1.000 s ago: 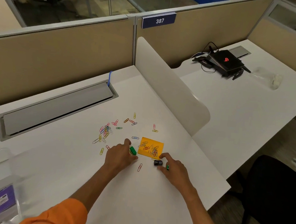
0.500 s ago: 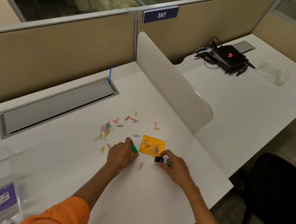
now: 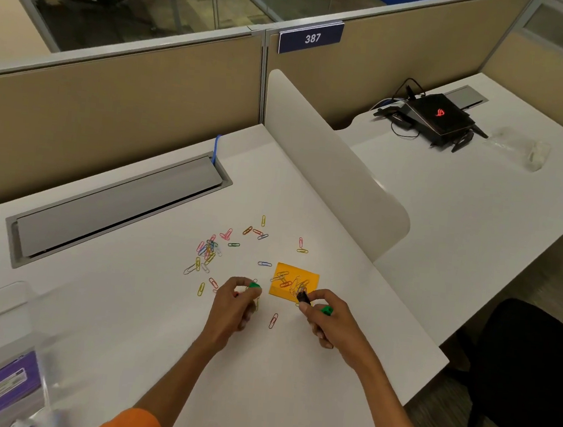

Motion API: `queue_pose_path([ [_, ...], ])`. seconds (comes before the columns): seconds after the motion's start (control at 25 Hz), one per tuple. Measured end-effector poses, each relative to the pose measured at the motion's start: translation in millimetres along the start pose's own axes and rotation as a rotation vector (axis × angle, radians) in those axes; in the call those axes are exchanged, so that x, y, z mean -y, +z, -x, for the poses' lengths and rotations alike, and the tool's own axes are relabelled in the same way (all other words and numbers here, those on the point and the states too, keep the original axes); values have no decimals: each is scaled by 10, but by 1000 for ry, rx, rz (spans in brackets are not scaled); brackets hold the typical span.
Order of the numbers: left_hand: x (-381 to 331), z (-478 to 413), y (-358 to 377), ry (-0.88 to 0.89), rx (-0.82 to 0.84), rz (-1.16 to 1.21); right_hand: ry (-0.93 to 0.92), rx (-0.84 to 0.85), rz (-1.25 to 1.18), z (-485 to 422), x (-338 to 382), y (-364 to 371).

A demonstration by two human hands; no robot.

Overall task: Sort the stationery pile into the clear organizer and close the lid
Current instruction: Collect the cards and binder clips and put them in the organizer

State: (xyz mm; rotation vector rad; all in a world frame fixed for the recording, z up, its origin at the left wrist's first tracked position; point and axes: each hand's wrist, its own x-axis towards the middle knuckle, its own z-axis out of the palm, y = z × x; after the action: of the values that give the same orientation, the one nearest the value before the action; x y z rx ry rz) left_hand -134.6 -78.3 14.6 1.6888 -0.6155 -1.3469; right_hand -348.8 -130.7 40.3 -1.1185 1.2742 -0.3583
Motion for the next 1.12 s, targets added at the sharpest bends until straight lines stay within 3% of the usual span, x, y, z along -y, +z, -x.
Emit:
queue_pose_path([
  [0.16, -35, 203, -12, -99, 133, 639, -18, 90, -210, 78, 91, 128],
  [0.28, -125, 327, 1, -126, 154, 900, -34, 131, -312, 119, 155, 237],
  [0.44, -241, 379, -53, -80, 153, 989, -72, 160, -417, 178, 261, 357],
  [0.72, -391, 445, -114, -113, -25, 1259, -48, 136, -686, 292, 491, 678],
  [1.12, -441, 710, -428, 96, -31, 1410, 95, 108, -1136, 392, 693, 1391],
])
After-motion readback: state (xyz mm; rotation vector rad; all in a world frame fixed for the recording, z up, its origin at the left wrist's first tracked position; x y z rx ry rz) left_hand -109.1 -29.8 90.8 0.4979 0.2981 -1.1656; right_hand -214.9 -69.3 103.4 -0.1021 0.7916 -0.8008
